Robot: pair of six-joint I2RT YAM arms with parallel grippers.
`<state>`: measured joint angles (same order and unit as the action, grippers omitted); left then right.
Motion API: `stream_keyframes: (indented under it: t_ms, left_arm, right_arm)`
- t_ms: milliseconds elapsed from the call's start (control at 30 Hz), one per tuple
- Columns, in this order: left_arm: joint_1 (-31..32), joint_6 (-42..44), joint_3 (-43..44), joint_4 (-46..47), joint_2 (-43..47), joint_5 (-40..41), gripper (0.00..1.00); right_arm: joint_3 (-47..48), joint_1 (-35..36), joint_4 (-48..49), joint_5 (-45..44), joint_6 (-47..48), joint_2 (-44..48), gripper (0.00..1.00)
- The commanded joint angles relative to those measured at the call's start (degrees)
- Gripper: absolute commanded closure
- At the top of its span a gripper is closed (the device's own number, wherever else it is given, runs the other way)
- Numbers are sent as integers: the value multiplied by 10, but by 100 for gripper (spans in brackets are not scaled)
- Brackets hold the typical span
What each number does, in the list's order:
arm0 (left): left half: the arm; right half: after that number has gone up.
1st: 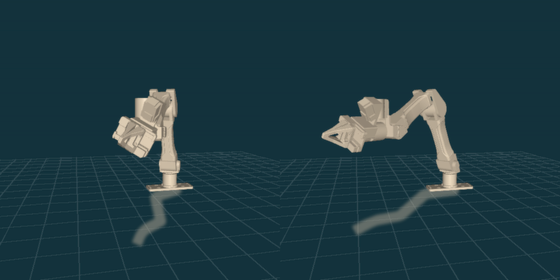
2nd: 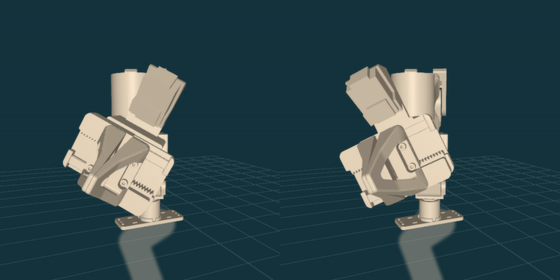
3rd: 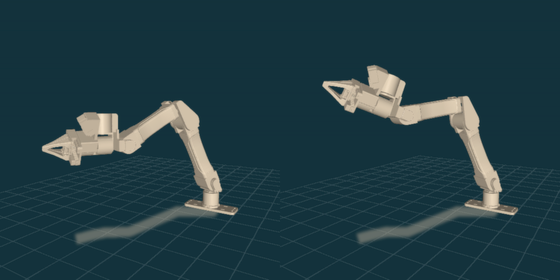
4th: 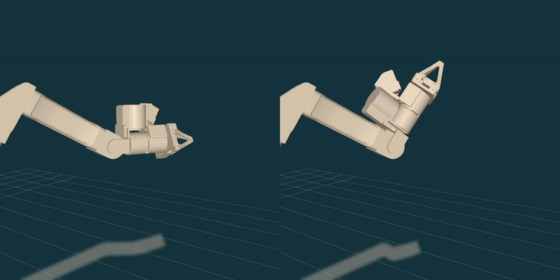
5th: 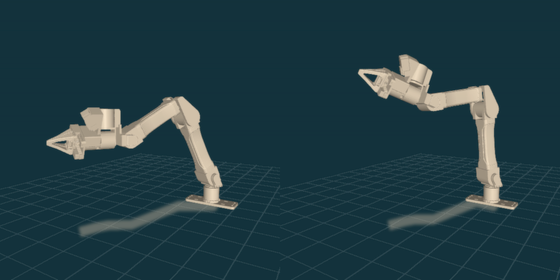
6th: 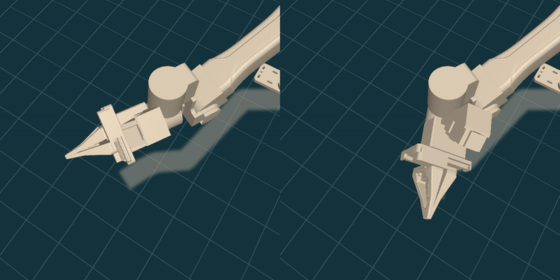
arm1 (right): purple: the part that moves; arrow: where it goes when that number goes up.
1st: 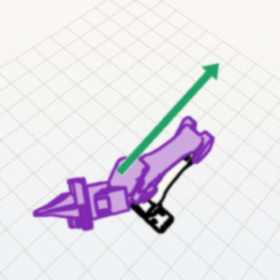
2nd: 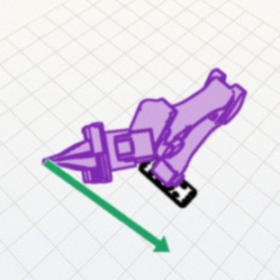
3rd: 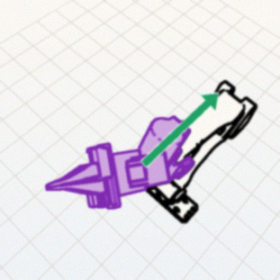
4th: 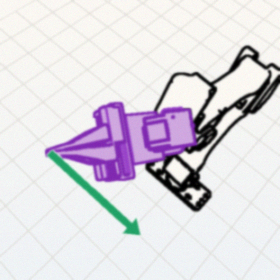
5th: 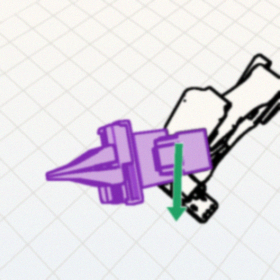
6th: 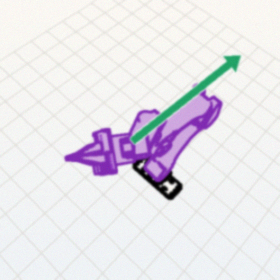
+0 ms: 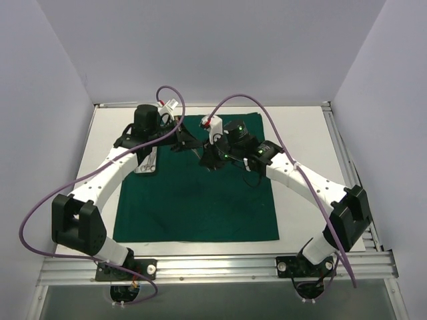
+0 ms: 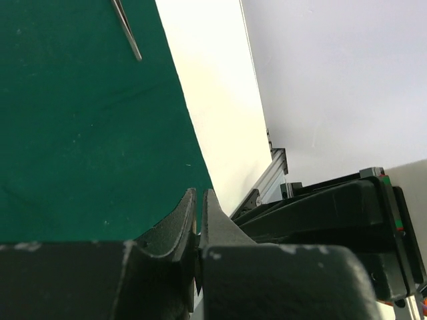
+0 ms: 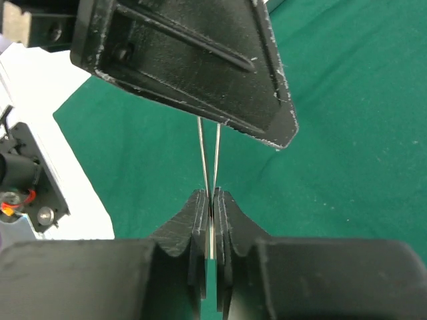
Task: Open and lay out the surgical kit
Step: Place the medical item in the surgical kit.
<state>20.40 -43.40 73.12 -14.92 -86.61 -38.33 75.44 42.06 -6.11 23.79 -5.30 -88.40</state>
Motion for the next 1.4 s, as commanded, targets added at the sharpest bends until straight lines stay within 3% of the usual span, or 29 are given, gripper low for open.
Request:
stream_keyframes:
  t_ms: [0,67,100,167,200,333,533,667,1000,1367]
  left_arm:
    - [2,-12,19,26,-1,-23,97]
    - [-4,-13,20,29,-4,-27,87]
    - [-6,-16,20,30,-2,-26,69]
    - [-16,-17,17,31,2,-16,56]
    - [-31,-16,16,29,10,-10,40]
    - [-91,9,11,-12,36,28,24]
    - [-162,48,-10,-56,86,77,20]
    - [-163,63,-22,-68,91,77,20]
    - [-164,70,-47,-63,87,70,20]
    - [-164,71,-49,-51,67,51,21]
  right_arm:
    - [16,5,-2,-11,6,-12,100]
    - [12,5,7,-9,3,-12,100]
    - [5,5,12,-11,0,-11,100]
    - [1,5,18,-21,-9,-10,100]
    - [-1,4,19,-30,-12,-11,100]
    - [-3,-3,15,-40,-20,-29,100]
    - [-3,-51,7,-80,-68,-77,100]
    - [16,-109,-7,-110,-96,-123,100]
    - [138,-167,-82,-197,-110,-287,100]
    - [170,-184,-93,-273,-147,-343,100]
